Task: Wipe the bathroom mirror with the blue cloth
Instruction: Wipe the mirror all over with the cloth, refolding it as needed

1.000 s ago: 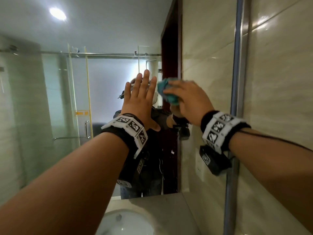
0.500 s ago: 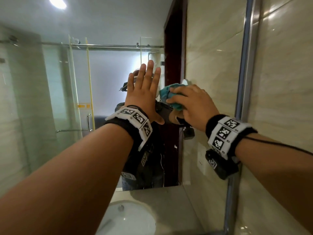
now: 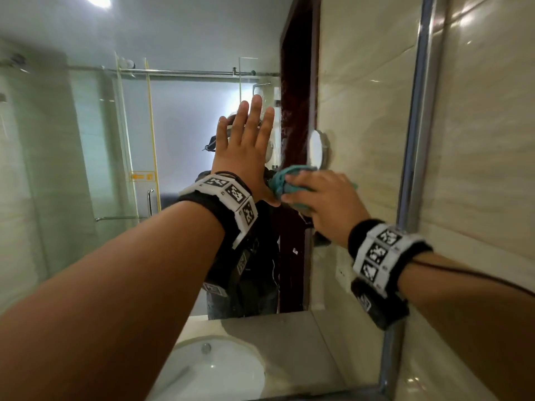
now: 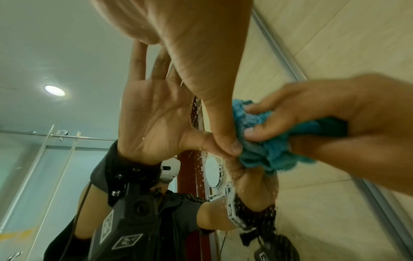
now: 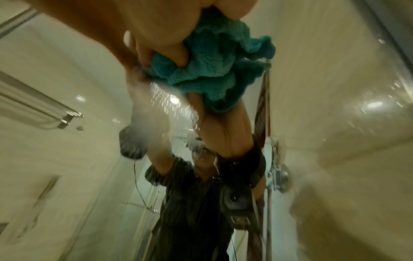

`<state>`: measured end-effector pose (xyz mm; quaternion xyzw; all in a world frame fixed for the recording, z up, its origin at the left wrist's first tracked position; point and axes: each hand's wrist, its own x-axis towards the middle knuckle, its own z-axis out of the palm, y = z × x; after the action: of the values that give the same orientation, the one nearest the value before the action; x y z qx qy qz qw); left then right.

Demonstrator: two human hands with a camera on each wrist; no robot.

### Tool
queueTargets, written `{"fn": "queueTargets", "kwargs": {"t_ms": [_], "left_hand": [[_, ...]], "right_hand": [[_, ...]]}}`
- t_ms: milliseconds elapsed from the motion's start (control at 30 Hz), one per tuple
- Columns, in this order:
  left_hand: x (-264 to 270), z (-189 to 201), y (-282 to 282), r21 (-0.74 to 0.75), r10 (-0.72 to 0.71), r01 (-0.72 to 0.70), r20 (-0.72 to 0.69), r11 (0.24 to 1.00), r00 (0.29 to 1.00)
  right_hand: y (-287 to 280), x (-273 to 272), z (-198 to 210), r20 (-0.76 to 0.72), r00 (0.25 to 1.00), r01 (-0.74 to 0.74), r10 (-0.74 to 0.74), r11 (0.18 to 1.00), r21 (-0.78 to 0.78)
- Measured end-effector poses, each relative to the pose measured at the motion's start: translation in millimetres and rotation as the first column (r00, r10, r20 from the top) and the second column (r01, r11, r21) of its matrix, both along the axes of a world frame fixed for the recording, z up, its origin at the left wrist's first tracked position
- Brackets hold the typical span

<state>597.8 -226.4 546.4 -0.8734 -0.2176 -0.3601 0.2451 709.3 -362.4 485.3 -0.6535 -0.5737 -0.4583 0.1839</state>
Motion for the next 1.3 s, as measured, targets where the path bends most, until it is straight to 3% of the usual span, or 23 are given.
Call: {"fn": "queueTargets", "kwargs": {"t_ms": [67,167,267,367,433,500,567,700,800,933,1000,1133,1200,1300], "left_hand": [[1,1,-3,0.004,0.02,-0.02,0.0,1.0,1.0],[0,-8,-11,-0.001,0.031,-0.031,0.006,1.0,1.0],[-1,-35,-24,0.022,-0.05,0.052,-0.088,0.998,0.995],[2,-54,-25,0.054,-0.051,0.06,-0.162,0.997,0.985],[6,-57,-20,0.05,-0.023,0.032,-0.168,0.998,0.986],[10,-59,-18,0.07,0.011,0.001,-0.16,0.998,0.987],[12,-60,-18,0.097,0.033,-0.017,-0.157,0.995,0.987],[14,-60,-18,0.104,0.036,-0.022,-0.141,0.994,0.989],[14,-61,-19,0.099,0.033,-0.02,-0.129,0.995,0.991],[13,-61,-22,0.113,0.058,-0.043,-0.128,0.993,0.99],[11,-63,-25,0.105,0.055,-0.042,-0.123,0.994,0.991],[4,-90,-33,0.056,-0.02,0.028,-0.139,0.998,0.99],[-1,-114,-34,0.063,-0.04,0.052,-0.19,0.997,0.981],[0,-139,-29,0.077,0.001,0.018,-0.238,0.997,0.971]], "right_hand": [[-2,13,-16,-0.01,1.0,-0.007,0.006,0.998,-0.068],[-12,12,-5,0.025,0.999,-0.029,0.032,0.994,-0.106],[-25,15,24,-0.123,0.992,0.025,-0.01,0.992,0.121],[-39,36,62,-0.366,0.93,0.129,0.031,0.906,0.404],[-42,40,75,-0.409,0.911,0.156,0.061,0.864,0.478],[-34,31,66,-0.344,0.933,0.087,0.104,0.864,0.497],[-22,22,37,-0.209,0.969,-0.028,0.129,0.904,0.427],[-9,34,-47,-0.034,0.999,-0.015,0.02,0.988,0.153],[-19,33,-98,0.045,0.997,-0.058,0.058,0.998,-0.005],[-30,30,-104,0.043,0.996,-0.068,0.074,0.989,-0.131],[-32,30,-86,-0.054,0.997,-0.049,0.046,0.997,-0.058],[-40,42,-26,-0.385,0.919,0.049,0.085,0.944,0.327],[-41,48,-8,-0.425,0.9,0.102,0.095,0.903,0.417],[-32,42,-29,-0.358,0.934,0.112,0.02,0.933,0.343]]}}
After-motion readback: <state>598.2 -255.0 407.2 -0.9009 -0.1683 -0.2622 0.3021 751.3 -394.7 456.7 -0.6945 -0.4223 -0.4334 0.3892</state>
